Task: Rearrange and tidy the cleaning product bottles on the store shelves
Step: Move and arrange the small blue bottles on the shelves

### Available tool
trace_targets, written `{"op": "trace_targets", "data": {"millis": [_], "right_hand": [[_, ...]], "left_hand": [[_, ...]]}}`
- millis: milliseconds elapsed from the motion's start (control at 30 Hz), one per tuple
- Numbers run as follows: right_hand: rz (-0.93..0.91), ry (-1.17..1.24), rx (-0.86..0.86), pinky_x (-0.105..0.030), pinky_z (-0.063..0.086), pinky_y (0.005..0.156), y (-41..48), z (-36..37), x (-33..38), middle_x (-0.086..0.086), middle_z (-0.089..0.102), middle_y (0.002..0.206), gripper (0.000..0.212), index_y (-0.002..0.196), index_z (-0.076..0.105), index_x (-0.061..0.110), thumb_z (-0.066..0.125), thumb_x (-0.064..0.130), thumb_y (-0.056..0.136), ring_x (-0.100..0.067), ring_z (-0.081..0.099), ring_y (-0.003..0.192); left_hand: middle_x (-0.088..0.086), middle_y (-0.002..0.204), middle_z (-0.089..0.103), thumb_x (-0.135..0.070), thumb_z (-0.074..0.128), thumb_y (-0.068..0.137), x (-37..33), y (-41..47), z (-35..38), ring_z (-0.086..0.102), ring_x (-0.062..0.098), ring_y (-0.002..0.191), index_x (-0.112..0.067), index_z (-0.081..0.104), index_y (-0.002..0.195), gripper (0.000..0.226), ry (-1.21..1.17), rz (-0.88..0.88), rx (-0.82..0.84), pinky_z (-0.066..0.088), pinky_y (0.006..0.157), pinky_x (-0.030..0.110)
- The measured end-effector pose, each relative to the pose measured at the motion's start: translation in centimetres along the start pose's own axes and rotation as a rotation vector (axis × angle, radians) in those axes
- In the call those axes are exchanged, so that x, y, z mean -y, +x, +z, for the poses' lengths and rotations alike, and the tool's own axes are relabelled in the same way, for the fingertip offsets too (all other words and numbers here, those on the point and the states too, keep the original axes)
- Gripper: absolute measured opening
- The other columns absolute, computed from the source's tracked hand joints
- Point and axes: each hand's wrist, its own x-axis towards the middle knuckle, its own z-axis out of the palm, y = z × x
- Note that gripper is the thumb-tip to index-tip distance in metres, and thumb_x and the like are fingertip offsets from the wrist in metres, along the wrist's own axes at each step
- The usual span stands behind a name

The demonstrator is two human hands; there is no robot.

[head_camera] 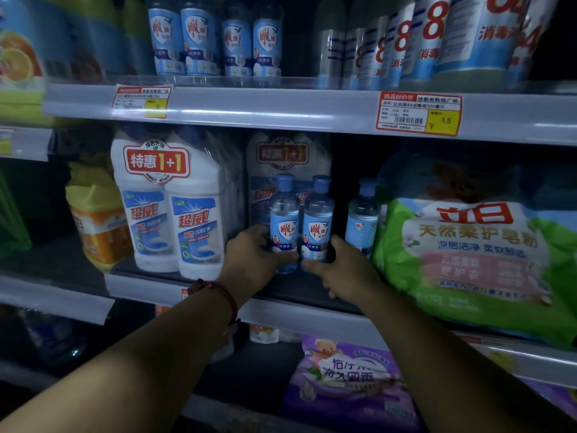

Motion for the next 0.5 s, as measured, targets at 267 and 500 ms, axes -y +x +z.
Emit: {"op": "trace_targets", "data": {"millis": [267, 500], "right_hand": [[0.081, 0.092, 0.052, -0.023, 0.044, 0.038, -2.3, -1.7, 2.3, -0.009, 0.056, 0.066, 0.039, 0.121, 0.055, 0.011, 0.075, 0.016, 0.088, -0.019, 0.053, 0.044], [-0.045, 0.137, 0.046, -0.026, 0.057, 0.056, -7.7, -4.0, 5.0, 0.007, 0.068, 0.099, 0.044, 0.120, 0.058, 0.021, 0.080, 0.012, 0.083, -0.007, 0.064, 0.063]], "left_hand": [[-0.009, 0.089, 0.068, -0.016, 0.087, 0.075, -1.6, -1.9, -1.5, 0.056, -0.012, 0.072, -0.016, 0.071, 0.108, 0.037, 0.061, 0.085, 0.010, 0.043, 0.059, 0.001], [-0.009, 0.097, 0.074, -0.021, 0.089, 0.072, -4.3, -5.1, -4.9, 0.065, -0.006, 0.084, -0.017, 0.070, 0.110, 0.042, 0.024, 0.190, -0.025, 0.047, 0.066, 0.003]]}}
